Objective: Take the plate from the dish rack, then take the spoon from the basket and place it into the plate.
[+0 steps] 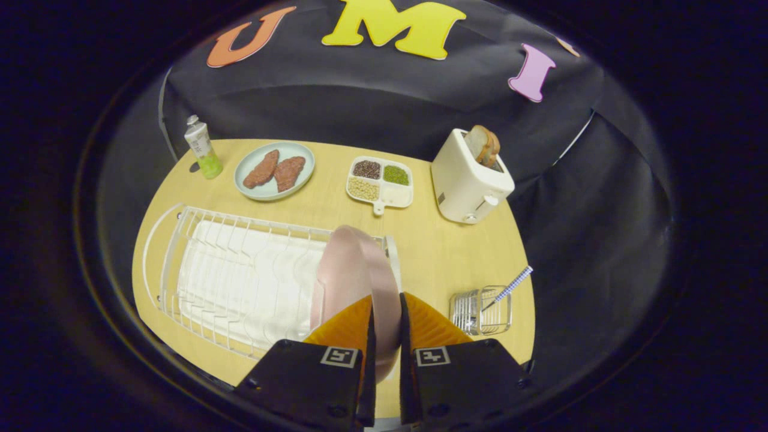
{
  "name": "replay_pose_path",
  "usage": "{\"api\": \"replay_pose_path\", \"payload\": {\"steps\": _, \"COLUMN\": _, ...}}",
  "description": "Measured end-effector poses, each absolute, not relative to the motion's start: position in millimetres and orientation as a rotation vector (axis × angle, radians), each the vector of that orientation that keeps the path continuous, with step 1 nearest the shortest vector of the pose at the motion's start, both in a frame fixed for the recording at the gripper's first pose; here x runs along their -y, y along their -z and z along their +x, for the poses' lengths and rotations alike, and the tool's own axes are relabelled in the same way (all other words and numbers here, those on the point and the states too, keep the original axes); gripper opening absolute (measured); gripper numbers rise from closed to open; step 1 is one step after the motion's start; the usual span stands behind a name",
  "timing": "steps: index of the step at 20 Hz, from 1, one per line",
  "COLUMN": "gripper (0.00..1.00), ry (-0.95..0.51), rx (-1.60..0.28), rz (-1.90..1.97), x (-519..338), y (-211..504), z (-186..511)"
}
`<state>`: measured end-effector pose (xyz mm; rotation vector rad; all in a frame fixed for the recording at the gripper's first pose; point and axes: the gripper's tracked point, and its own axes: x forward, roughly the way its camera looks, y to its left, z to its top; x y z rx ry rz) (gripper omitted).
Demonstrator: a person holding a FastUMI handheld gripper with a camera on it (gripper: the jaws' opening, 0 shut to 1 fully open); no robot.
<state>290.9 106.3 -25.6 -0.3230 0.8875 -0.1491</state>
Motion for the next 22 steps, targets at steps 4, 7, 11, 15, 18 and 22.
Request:
{"api": "replay_pose_path", "payload": {"steps": 4, "gripper": 0.18, "ry": 0.236, "rx": -0.805, "rz": -0.379, "x": -112.0, "y": 17.1, "z": 285.8}}
{"api": "replay_pose_path", "payload": {"steps": 7, "gripper": 0.17, "ry": 0.26, "rx": -0.754, "rz": -0.423, "x": -116.4, "y": 14.5, "z": 283.9}}
{"api": "replay_pose_path", "payload": {"steps": 11, "gripper": 0.17, "ry": 0.33, "rx": -0.671, "rz": -0.462, "x": -116.7, "y": 2.8, "z": 276.9}}
{"api": "replay_pose_path", "payload": {"steps": 15, "gripper": 0.17, "ry": 0.332, "rx": -0.591, "rz": -0.471, "x": -126.2, "y": -11.7, "z": 268.1}}
{"api": "replay_pose_path", "payload": {"steps": 18, "gripper": 0.17, "ry": 0.275, "rx": -0.556, "rz": -0.445, "x": -135.7, "y": -18.1, "z": 249.0}}
{"api": "replay_pose_path", "payload": {"steps": 22, "gripper": 0.17, "ry": 0.172, "rx": -0.506, "rz": -0.342, "x": -144.4, "y": -26.3, "z": 199.5}}
